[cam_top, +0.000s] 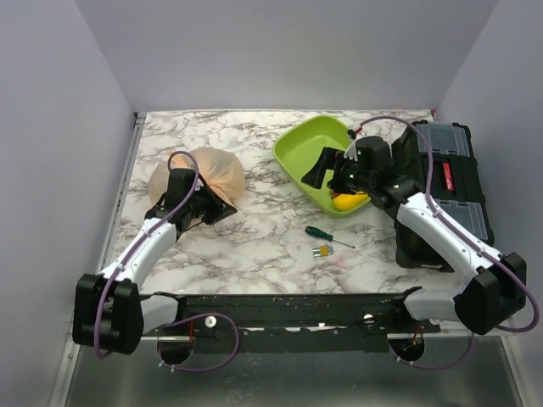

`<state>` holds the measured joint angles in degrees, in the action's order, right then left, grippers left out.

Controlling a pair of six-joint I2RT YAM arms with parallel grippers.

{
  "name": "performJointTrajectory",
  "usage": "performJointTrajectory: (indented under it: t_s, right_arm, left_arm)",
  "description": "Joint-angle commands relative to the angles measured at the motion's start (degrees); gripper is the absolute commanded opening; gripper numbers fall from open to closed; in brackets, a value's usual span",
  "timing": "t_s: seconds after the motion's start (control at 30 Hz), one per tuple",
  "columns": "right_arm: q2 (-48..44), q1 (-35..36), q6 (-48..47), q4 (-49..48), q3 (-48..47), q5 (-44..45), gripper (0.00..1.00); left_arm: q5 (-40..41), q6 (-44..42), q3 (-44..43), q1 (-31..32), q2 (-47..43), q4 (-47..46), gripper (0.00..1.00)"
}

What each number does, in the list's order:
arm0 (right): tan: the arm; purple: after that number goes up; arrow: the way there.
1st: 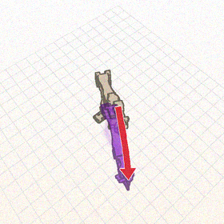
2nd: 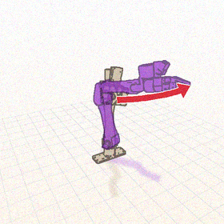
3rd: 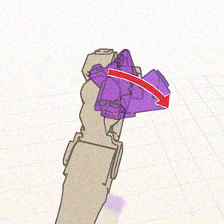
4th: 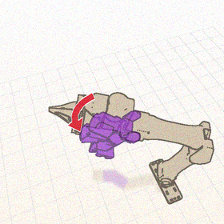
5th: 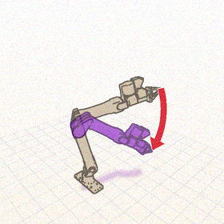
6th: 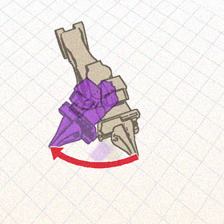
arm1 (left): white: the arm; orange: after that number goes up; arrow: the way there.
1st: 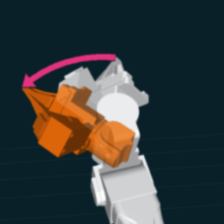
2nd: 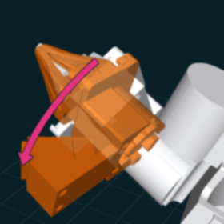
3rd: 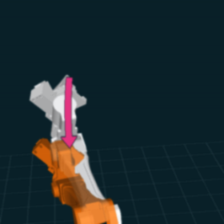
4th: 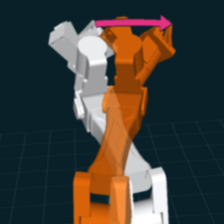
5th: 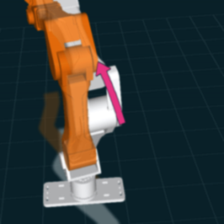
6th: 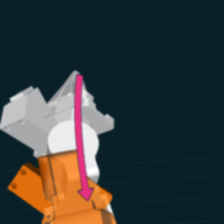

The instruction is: Take the fake fruits out of the plastic bag

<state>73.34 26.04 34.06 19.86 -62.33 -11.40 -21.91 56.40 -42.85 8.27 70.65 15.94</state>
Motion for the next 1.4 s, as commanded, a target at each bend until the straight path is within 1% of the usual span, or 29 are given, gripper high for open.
performJointTrajectory:
  t_s: [0.0, 0.07, 0.17, 0.3, 0.47, 0.53, 0.67, 0.7, 0.73, 0.77, 0.83, 0.9, 0.97, 1.1, 1.2, 1.23, 1.3, 1.37]
  right_arm:
    - [2.52, 5.05, -1.26, -3.09, 0.18, 4.87, 1.0]
    - [2.82, 7.26, -1.13, -4.79, 0.42, 6.64, 1.0]
    - [3.2, 9.89, -0.56, -7.62, 1.17, 6.91, 1.0]
    - [4.83, 11.72, 0.2, -10.41, 2.01, 6.97, 1.0]
    - [7.59, 14.46, -0.03, -11.85, 1.54, 7.36, 1.0]
    - [8.46, 15.37, 0.14, -12.11, 1.29, 7.27, 1.0]
    - [9.31, 17.57, -0.34, -14.37, 1.93, 7.63, 1.0]
    - [9.48, 18.2, -0.57, -14.82, 1.95, 7.99, 1.0]
    - [9.47, 18.85, -0.79, -15.14, 1.94, 8.37, 1.0]
    - [9.45, 19.64, -1.19, -15.5, 1.94, 8.86, 1.0]
    - [8.98, 21.09, -2.61, -17.72, 3.04, 9.03, 1.0]
    - [8.74, 22.29, -3.56, -19.24, 3.93, 9.23, 1.0]
    - [8.97, 23.26, -4.14, -19.29, 4.13, 9.95, 1.0]
    - [9.57, 24.89, -4.65, -22.25, 5.01, 11.1, 1.0]
    - [10.54, 25.23, -4.13, -22.1, 4.13, 11.05, 0.97]
    - [10.8, 25.28, -3.87, -22.14, 3.86, 10.97, 0.95]
    - [11.1, 25.37, -3.25, -22.81, 3.94, 10.52, 0.93]
    - [11.46, 25.37, -2.03, -23.37, 3.76, 10.21, 0.91]
  left_arm:
    - [-0.95, -2.41, 5.92, 6.2, -8.14, 0.32, 0.0]
    - [-0.05, -2.7, 8.36, 8.81, -12.42, 1.38, 0.0]
    - [1.0, -2.63, 10.58, 12.59, -18.65, 5.57, 0.0]
    - [2.54, 0.59, 14.53, 18.55, -26.26, 8.08, 0.0]
    - [3.86, 3.75, 16.18, 25.41, -31.78, 10.11, 0.0]
    - [2.59, 4.22, 16.81, 26.92, -33.46, 9.85, 0.0]
    - [-0.56, 6.18, 19.12, 27.4, -37.3, 10.03, 0.01]
    - [-1.24, 6.43, 19.97, 27.4, -38.25, 9.5, 0.06]
    - [-2.15, 6.27, 20.22, 27.29, -39.23, 9.01, 0.16]
    - [-2.37, 5.58, 19.8, 27.32, -39.79, 9.45, 0.29]
    - [-1.76, 3.16, 17.96, 27.32, -40.62, 11.4, 0.5]
    - [-1.18, 0.27, 15.5, 27.28, -41.15, 13.89, 0.63]
    - [0.13, -3.81, 11.4, 27.28, -41.02, 16.57, 0.72]
    - [6.61, -13.69, 1.49, 27.22, -38.92, 23.66, 0.83]
    - [19.77, -20.65, -8.26, 27.23, -35.1, 31.69, 0.84]
    - [25.47, -22.79, -11.44, 27.19, -33.37, 34.03, 0.84]
    - [34.36, -26.09, -14.78, 27.23, -30.9, 37.19, 0.84]
    - [41.13, -28.67, -16.08, 27.15, -28.42, 37.83, 0.84]
